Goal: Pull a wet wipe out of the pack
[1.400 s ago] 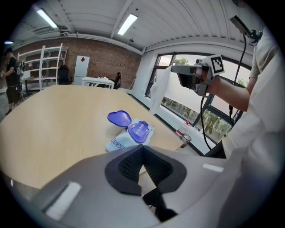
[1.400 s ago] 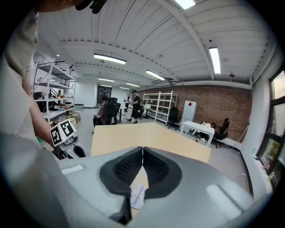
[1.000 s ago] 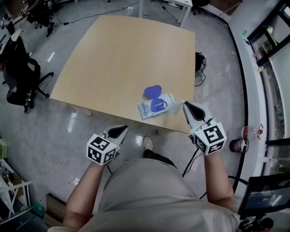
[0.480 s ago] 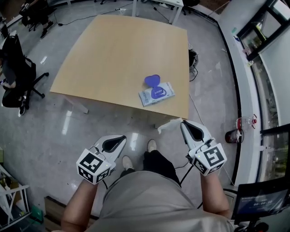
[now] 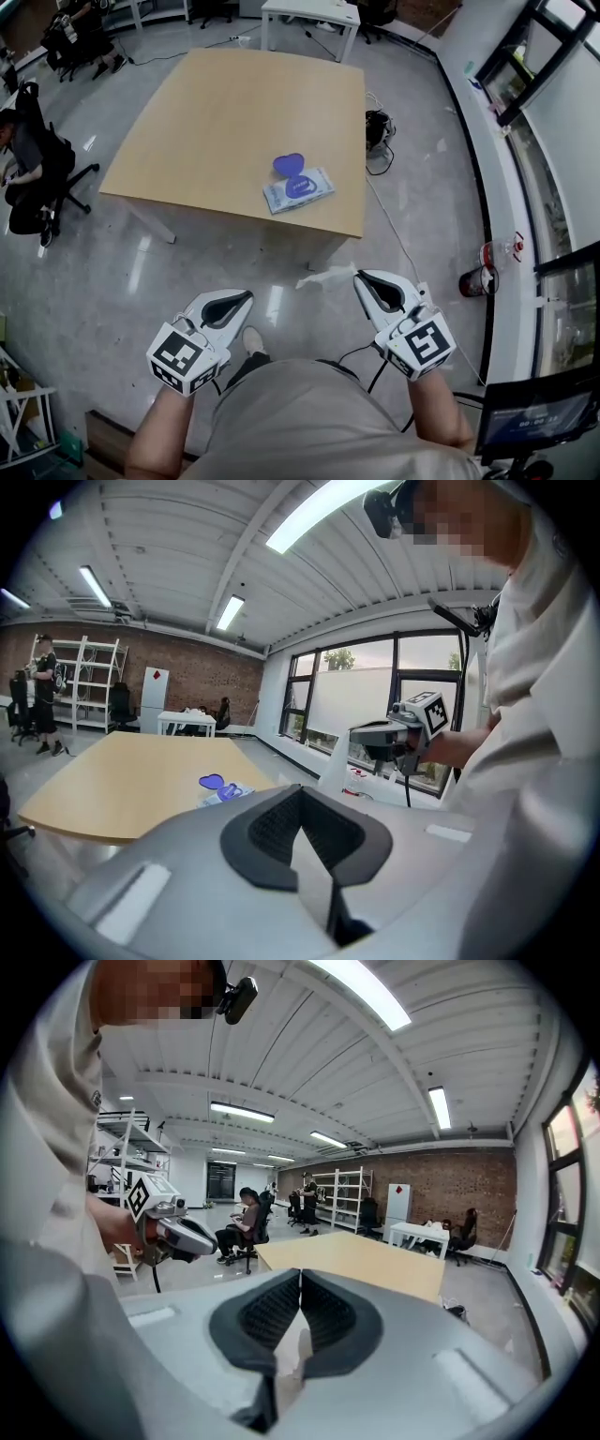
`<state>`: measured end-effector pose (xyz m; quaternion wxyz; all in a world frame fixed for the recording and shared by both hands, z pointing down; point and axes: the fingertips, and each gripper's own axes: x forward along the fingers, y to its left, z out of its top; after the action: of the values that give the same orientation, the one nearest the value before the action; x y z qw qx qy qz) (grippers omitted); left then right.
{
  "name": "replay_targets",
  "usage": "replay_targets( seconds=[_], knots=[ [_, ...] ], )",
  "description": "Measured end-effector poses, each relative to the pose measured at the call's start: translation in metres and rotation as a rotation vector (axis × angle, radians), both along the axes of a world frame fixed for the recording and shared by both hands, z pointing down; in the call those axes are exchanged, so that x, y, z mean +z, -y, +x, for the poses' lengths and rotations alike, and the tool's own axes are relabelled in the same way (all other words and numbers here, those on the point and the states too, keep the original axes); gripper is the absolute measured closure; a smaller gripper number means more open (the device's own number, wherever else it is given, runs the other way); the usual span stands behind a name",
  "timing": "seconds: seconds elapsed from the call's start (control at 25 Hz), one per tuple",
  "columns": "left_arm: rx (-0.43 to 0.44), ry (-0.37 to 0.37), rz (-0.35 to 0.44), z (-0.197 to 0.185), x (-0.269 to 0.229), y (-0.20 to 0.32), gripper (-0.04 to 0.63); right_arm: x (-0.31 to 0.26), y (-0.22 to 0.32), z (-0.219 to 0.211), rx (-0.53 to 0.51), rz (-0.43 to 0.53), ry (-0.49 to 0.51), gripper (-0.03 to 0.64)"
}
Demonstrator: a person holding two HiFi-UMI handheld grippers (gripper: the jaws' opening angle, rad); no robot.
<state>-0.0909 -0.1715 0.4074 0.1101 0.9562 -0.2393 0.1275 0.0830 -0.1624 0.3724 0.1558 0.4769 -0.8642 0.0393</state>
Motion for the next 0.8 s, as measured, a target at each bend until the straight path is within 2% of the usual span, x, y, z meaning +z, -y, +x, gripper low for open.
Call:
replay_targets(
  seconds=[0.36, 0.52, 0.68, 0.8],
  knots=[
    [-0.112, -0.016, 0.054, 0.085, -0.028, -0.111, 0.589, 0.011, -0.122, 0.077, -0.093, 0.003, 0.031, 0.612],
    [-0.156, -0.011, 0.008, 0.113, -0.029, -0.181, 0.589, 0.022, -0.174, 0.105, -0.141, -0.032, 0.055, 0.612],
    [-0.142, 0.038, -0.019, 0.127, -0.019, -0.229, 0.589, 0.027, -0.208, 0.117, -0.145, -0.060, 0.065, 0.612],
    [-0.127, 0.036, -0.014, 0.132, -0.021, -0.249, 0.589, 0.020, -0.233, 0.117, -0.149, -0.050, 0.103, 0.611]
  ],
)
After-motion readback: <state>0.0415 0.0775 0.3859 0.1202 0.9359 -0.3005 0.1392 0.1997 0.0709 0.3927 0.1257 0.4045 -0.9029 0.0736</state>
